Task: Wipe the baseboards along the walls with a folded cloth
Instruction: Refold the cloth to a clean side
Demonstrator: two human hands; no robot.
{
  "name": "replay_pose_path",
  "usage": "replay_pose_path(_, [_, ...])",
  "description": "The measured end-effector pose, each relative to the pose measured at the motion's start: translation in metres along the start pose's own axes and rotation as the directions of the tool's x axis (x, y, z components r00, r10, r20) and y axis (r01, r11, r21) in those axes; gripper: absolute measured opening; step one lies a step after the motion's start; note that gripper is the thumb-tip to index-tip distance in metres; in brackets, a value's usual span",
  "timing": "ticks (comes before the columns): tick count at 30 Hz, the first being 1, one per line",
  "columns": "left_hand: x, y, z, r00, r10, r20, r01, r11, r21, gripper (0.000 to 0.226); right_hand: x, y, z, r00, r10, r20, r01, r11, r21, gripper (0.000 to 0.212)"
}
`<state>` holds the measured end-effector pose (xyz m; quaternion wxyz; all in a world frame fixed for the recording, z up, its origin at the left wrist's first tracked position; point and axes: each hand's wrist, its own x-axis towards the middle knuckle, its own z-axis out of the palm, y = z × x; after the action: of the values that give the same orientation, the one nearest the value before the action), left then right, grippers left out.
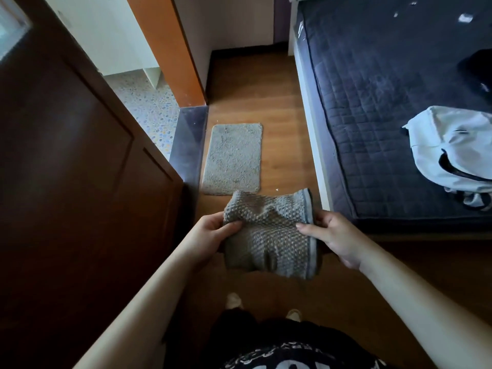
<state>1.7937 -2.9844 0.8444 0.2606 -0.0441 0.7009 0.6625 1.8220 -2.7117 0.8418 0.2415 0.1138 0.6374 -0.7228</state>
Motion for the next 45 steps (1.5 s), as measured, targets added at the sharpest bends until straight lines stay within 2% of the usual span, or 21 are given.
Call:
replay_pose_path(3, [0.027,0.002,-0.024,1.000,0.000,0.011,0.001,0.997,-0.075,0.028,0.031,-0.012,0.005,0.999,-0.019,0.033,0.021,0.997,-0.070,0.023])
replay_pose_path(6, [0.056,0.004,-0.052,0.998,0.044,0.054,-0.036,0.990,-0.139,0.027,0.068,-0.027,0.007,0.999,-0.033,0.015,0.035,0.990,-0.134,0.024])
replay_pose_path(9, [0.087,0.013,-0.086,0.986,0.117,0.116,-0.108,0.991,-0.082,0.020,0.103,-0.047,0.012,0.998,-0.067,0.008,0.066,0.959,-0.275,0.029])
replay_pose_path(13, [0.127,0.039,-0.130,0.973,0.181,0.143,-0.175,0.983,-0.053,0.018,0.150,-0.090,0.026,0.963,-0.166,0.212,0.232,0.912,-0.339,0.015])
replay_pose_path(14, [0.138,0.046,-0.139,0.966,0.215,0.143,-0.213,0.977,-0.032,0.020,0.162,-0.099,0.028,0.949,-0.215,0.230,0.294,0.866,-0.405,0.028])
replay_pose_path(16, [0.161,0.063,-0.153,0.942,0.297,0.157,-0.306,0.951,0.033,0.042,0.184,-0.116,0.032,0.916,-0.316,0.248,0.402,0.745,-0.533,0.058])
replay_pose_path(17, [0.172,0.072,-0.158,0.926,0.333,0.177,-0.347,0.936,0.057,0.052,0.194,-0.123,0.031,0.902,-0.358,0.241,0.431,0.703,-0.566,0.066])
replay_pose_path(19, [0.195,0.087,-0.165,0.897,0.382,0.222,-0.408,0.909,0.084,0.055,0.212,-0.133,0.027,0.885,-0.415,0.212,0.455,0.673,-0.582,0.070])
replay_pose_path(23, [0.242,0.118,-0.169,0.882,0.358,0.308,-0.409,0.904,0.121,0.067,0.242,-0.154,0.004,0.894,-0.420,0.155,0.435,0.734,-0.521,0.062])
replay_pose_path(25, [0.268,0.131,-0.164,0.891,0.298,0.344,-0.347,0.934,0.088,0.064,0.256,-0.163,-0.011,0.922,-0.368,0.124,0.386,0.842,-0.377,0.051])
replay_pose_path(27, [0.296,0.145,-0.155,0.904,0.209,0.372,-0.202,0.978,-0.060,0.052,0.271,-0.170,-0.029,0.952,-0.292,0.086,0.302,0.944,-0.135,0.039])
replay_pose_path(29, [0.327,0.161,-0.143,0.917,0.128,0.377,-0.043,0.973,-0.225,0.035,0.291,-0.176,-0.053,0.968,-0.238,0.078,0.231,0.969,0.085,0.028])
replay_pose_path(31, [0.359,0.177,-0.130,0.924,0.080,0.373,0.009,0.973,-0.231,0.021,0.314,-0.186,-0.075,0.973,-0.223,0.062,0.211,0.963,0.166,0.030])
replay_pose_path(33, [0.390,0.189,-0.116,0.915,0.115,0.386,-0.076,0.990,-0.115,0.007,0.338,-0.198,-0.099,0.975,-0.221,0.007,0.220,0.974,0.057,0.044])
replay_pose_path(35, [0.418,0.201,-0.104,0.898,0.185,0.399,-0.225,0.973,0.056,0.023,0.359,-0.213,-0.121,0.967,-0.254,-0.030,0.249,0.961,-0.124,0.044])
replay_pose_path(36, [0.430,0.208,-0.100,0.906,0.182,0.382,-0.237,0.966,0.103,0.031,0.369,-0.221,-0.133,0.970,-0.241,-0.031,0.235,0.963,-0.132,0.047])
replay_pose_path(40, [0.473,0.234,-0.094,0.933,0.185,0.309,-0.191,0.982,-0.010,0.048,0.410,-0.255,-0.173,0.991,-0.128,-0.032,0.128,0.992,-0.005,0.073])
replay_pose_path(43, [0.500,0.242,-0.099,0.977,0.143,0.157,-0.144,0.990,-0.006,0.059,0.439,-0.272,-0.181,0.998,-0.050,-0.025,0.051,0.999,0.018,0.061])
replay_pose_path(45, [0.519,0.243,-0.105,0.993,0.098,0.072,-0.098,0.995,0.000,0.048,0.461,-0.280,-0.178,0.997,-0.030,-0.069,0.034,0.997,0.067,0.047])
